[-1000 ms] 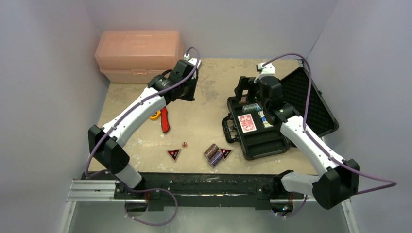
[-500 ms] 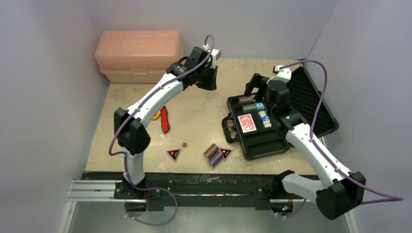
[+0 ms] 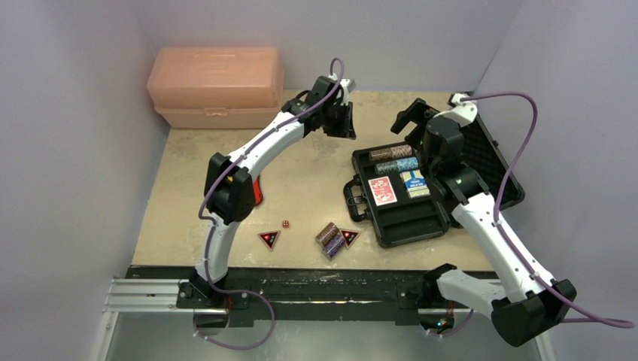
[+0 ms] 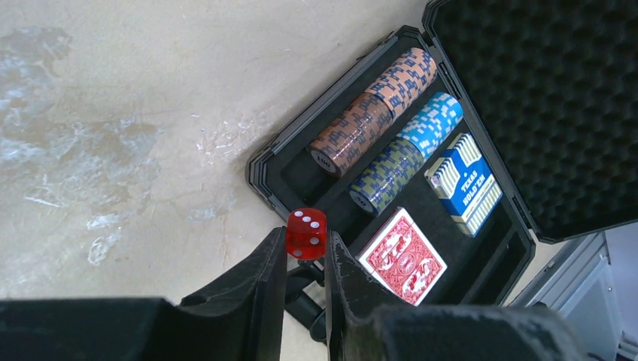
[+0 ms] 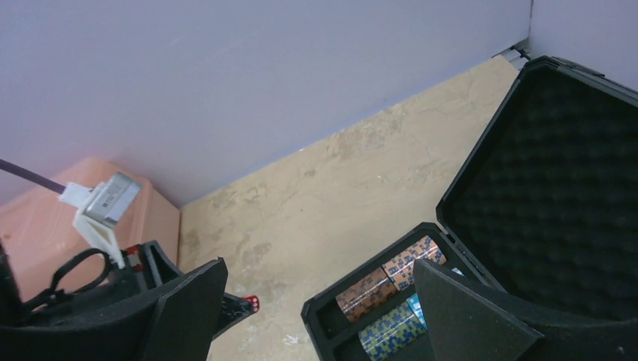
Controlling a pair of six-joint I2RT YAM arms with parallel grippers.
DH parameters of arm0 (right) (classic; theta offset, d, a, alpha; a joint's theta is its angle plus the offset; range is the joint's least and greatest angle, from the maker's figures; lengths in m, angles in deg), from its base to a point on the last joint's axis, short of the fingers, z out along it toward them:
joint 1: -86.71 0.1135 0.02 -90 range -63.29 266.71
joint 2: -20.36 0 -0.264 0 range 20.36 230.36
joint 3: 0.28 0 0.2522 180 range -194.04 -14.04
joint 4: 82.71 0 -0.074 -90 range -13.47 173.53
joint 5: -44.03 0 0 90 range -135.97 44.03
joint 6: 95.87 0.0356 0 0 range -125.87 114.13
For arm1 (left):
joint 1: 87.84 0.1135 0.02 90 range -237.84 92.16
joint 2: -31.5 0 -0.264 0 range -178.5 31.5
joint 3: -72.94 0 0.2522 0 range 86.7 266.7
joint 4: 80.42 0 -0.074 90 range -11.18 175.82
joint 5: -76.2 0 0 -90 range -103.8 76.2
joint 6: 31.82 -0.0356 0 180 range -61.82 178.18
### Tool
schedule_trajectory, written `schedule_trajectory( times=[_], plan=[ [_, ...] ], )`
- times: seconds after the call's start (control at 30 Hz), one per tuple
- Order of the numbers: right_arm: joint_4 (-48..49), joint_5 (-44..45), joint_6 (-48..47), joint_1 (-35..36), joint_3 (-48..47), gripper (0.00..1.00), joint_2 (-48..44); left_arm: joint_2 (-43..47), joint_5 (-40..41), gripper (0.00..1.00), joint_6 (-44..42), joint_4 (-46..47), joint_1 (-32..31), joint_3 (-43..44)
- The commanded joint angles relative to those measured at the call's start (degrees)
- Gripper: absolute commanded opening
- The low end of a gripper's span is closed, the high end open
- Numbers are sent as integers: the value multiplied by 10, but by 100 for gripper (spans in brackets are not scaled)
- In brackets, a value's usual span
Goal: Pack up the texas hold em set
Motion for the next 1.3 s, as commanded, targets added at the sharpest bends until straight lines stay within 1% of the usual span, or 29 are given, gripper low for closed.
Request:
schedule_trajectory(
  times=[0.0,0.17,0.27,0.4,0.53,0.67,0.87,1.1,1.27],
  plan=[
    [3,23,19,-2,-15,99,-16,-14,-21,0,34,61,-4,22],
    [5,26,9,-2,-6,99,-25,-36,-33,0,48,92,-4,21],
    [-2,42,9,-1,-6,99,-24,-48,-44,0,60,112,-6,9],
    [-13,64,-14,-1,-7,99,-28,-67,-46,0,75,114,-7,7],
    [0,80,-37,-1,4,99,-40,-61,-38,0,87,133,-13,-19],
    [23,71,-59,-1,13,99,-40,-63,-24,0,92,144,-18,-36],
    [16,48,-50,-1,12,99,-26,-72,-22,0,96,135,-26,-38],
    [29,36,-59,-2,22,99,-34,-86,-17,0,89,124,-28,-25],
    [25,23,-59,-1,16,99,-23,-97,-10,0,81,119,-28,-15]
  ],
)
